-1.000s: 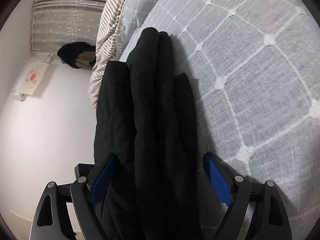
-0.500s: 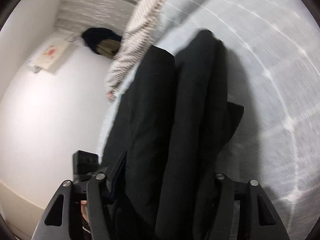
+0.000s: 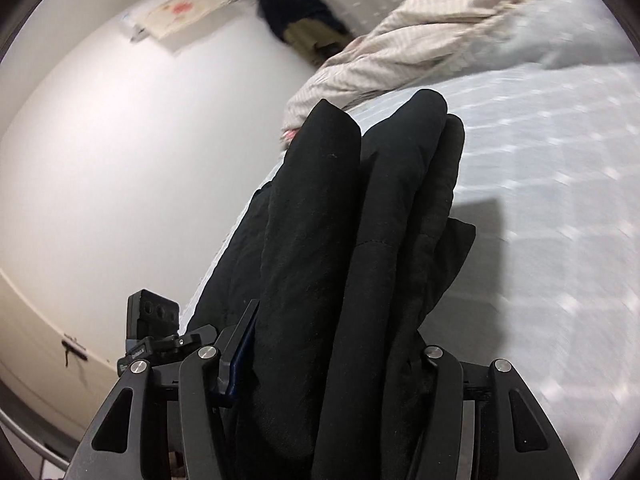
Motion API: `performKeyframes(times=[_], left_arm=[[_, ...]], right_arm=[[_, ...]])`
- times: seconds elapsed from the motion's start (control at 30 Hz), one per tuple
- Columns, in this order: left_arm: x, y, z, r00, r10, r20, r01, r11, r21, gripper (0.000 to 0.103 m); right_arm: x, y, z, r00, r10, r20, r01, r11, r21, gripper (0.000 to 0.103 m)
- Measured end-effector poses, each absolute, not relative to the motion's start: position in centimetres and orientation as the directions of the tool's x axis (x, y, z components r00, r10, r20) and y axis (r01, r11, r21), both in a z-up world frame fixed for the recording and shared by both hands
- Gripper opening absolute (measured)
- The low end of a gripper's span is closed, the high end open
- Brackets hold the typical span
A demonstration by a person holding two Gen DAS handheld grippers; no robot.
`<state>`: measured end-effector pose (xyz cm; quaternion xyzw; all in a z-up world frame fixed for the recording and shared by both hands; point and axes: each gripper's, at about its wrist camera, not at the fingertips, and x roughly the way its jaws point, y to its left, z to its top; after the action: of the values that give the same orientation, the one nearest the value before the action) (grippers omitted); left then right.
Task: Fold large clothes
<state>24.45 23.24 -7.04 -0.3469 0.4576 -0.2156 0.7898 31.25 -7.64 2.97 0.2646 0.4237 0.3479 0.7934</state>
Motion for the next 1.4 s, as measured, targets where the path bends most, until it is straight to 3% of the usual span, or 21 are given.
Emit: performKeyframes(times=[0.07,0.1,0.2,0.27,0.4,0.6,0.83,0.93,1.03,1.2,1.4], left_arm=[[24.5,24.9,-8.1,0.517,-0.647,-0.561,0.019,0.664,-0.747,0.083],[24.6,25.1,-8.9,0.517,-0.641,-0.567,0.01,0.667,-0.745,0.089],[25.5,25.4,-13.1,0.449,-0.558,-0.698,-0.137,0.729,-0.67,0.097],[25.4,25.7,-13.6,0.463,-0.596,-0.656,-0.143,0.68,-0.719,0.097],[23.7,26.7,-11.3,0.539,-0.489,-0.686,-0.176,0.731,-0.659,0.101],[20.8,26.2,-9.6,0.562,-0.332,-0.758,-0.285,0.783,-0.553,0.101],[16.8,19.4,-6.3,0.561,-0.106,-0.821,-0.273,0.913,-0.303,0.102],[15.1,16.1,-6.2,0.534,-0.089,-0.841,-0.218,0.946,-0.239,0.102],[12.8,12.3,-5.6,0.541,0.058,-0.839,-0.195,0.979,-0.058,0.103],[9.8,10.1,-5.5,0.536,0.025,-0.844,-0.193,0.977,-0.094,0.103],[7.1,8.1,-5.1,0.522,0.132,-0.843,-0.258,0.966,-0.009,0.103]], right_arm=[[32.5,-5.7,2.6,0.374,0.775,-0.509,-0.344,0.626,0.7,0.057],[33.5,-4.8,1.9,0.36,0.758,-0.544,-0.331,0.649,0.685,0.058],[35.1,-3.2,-1.2,0.313,0.655,-0.688,-0.251,0.756,0.605,0.064],[35.1,-3.1,-3.0,0.311,0.563,-0.766,-0.229,0.827,0.514,0.068],[33.5,-5.9,-3.0,0.351,0.621,-0.701,-0.198,0.781,0.593,0.068],[30.4,-9.2,0.4,0.434,0.602,-0.67,-0.197,0.789,0.581,0.07],[25.5,-11.0,2.4,0.509,0.512,-0.692,-0.188,0.85,0.491,0.075],[22.2,-11.4,2.7,0.528,0.475,-0.704,-0.193,0.874,0.446,0.077],[20.0,-11.0,2.8,0.537,0.434,-0.723,-0.173,0.896,0.41,0.078],[16.1,-10.1,2.6,0.557,0.356,-0.75,-0.162,0.933,0.323,0.081],[14.4,-7.1,2.3,0.571,0.257,-0.78,-0.24,0.961,0.141,0.084]])
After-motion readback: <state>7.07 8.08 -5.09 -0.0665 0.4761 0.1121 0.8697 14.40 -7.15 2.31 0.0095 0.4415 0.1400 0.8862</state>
